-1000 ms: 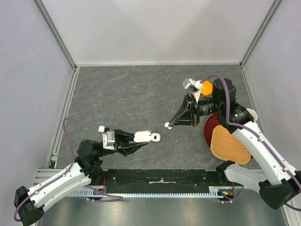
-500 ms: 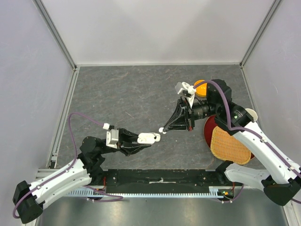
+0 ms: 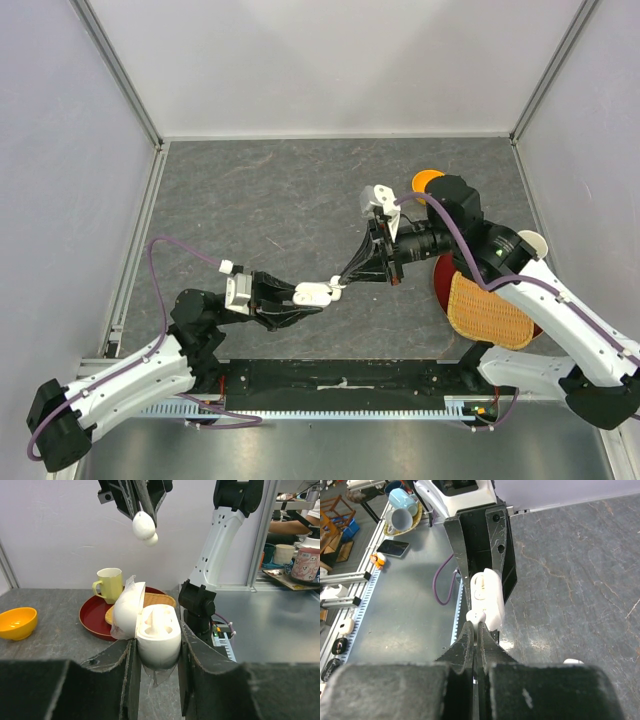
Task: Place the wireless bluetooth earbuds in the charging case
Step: Place the earbud in the charging case.
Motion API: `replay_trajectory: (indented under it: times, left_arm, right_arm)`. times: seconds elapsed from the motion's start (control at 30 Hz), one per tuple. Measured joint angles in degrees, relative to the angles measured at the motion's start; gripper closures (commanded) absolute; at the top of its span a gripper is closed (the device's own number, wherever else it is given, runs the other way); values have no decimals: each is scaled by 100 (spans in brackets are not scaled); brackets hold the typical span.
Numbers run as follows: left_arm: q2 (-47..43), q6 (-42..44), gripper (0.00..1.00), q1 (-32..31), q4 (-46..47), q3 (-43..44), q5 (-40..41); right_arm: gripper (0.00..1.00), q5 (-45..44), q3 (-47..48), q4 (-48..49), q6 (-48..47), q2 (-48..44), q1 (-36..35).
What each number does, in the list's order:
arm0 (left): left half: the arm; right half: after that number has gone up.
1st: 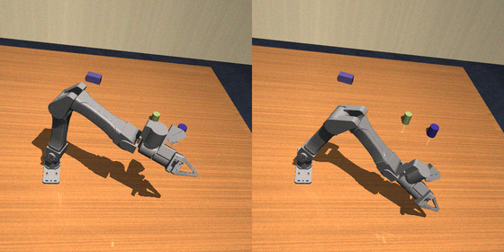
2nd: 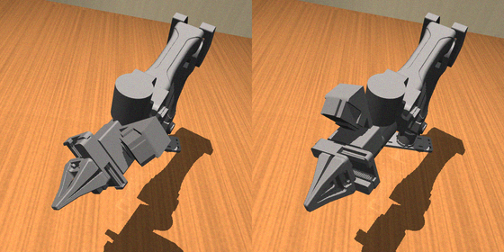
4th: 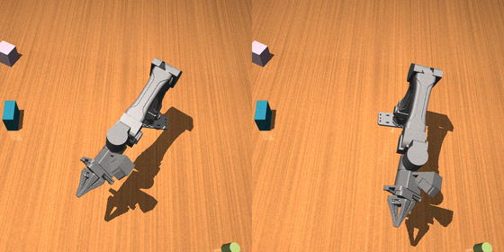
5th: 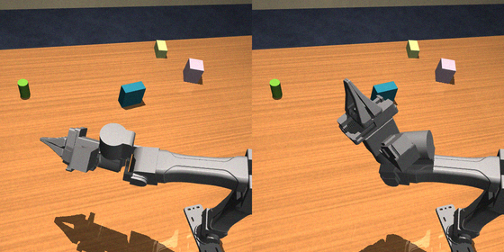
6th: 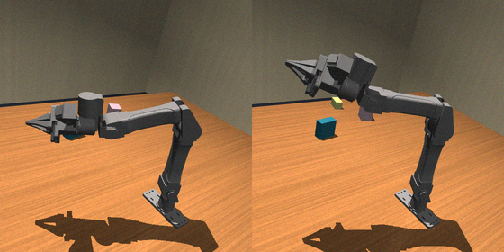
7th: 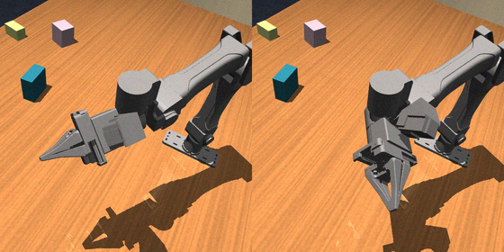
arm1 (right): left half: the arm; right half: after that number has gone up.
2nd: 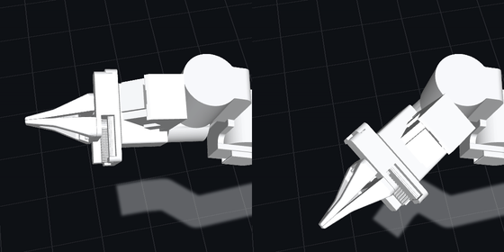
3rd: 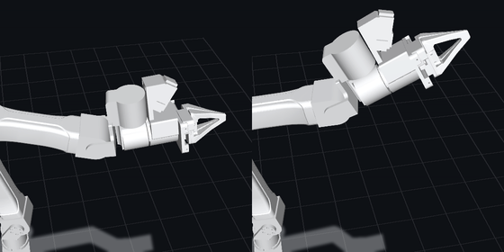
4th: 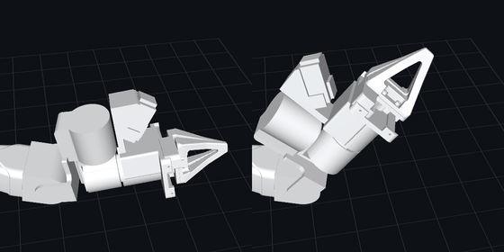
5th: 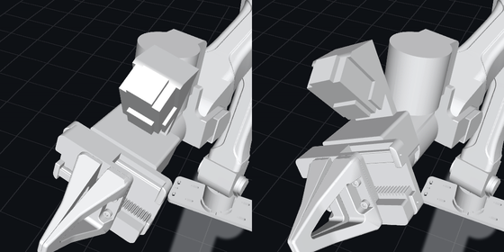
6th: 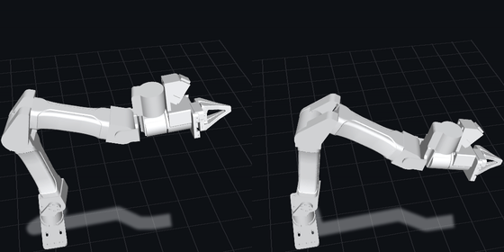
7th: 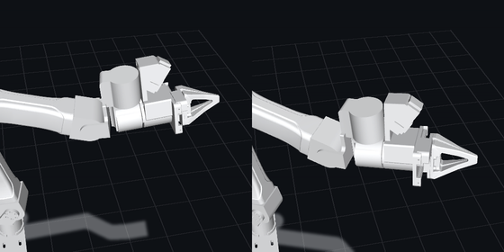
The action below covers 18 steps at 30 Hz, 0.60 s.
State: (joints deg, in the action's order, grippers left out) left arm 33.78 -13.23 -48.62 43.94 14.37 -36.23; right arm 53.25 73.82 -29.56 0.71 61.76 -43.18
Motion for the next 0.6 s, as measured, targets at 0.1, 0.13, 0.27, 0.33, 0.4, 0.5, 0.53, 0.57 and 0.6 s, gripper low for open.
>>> replay_trajectory:
  times: [0.1, 0.13, 0.27, 0.33, 0.4, 0.5, 0.53, 0.57, 0.6]
  left_arm:
    - [26, -26, 98, 0, 74, 0, -15]
    - [33, -33, 98, 0, 92, 0, -17]
    - [37, -39, 98, 0, 142, 0, -31]
    - [44, -42, 98, 0, 179, 0, -35]
    - [55, -42, 98, 0, 210, 0, -37]
    - [85, -42, 98, 0, 271, 0, -42]
    - [98, -42, 98, 0, 286, 0, -46]
    - [111, -44, 98, 0, 295, 0, -46]
    - [122, -44, 98, 0, 295, 0, -46]
  right_arm:
    - [100, -107, 50, -133, -140, 87, -142]
    - [100, -142, 57, -164, -186, 116, -192]
    - [100, -284, 61, -271, -315, 212, -343]
    - [98, -382, 61, -304, -378, 238, -428]
    - [97, -439, 61, -328, -424, 240, -490]
    - [96, -560, 61, -361, -509, 243, -603]
    - [96, -581, 61, -372, -538, 247, -640]
    - [96, -614, 61, -382, -564, 247, -673]
    - [96, -643, 61, -393, -581, 247, -702]
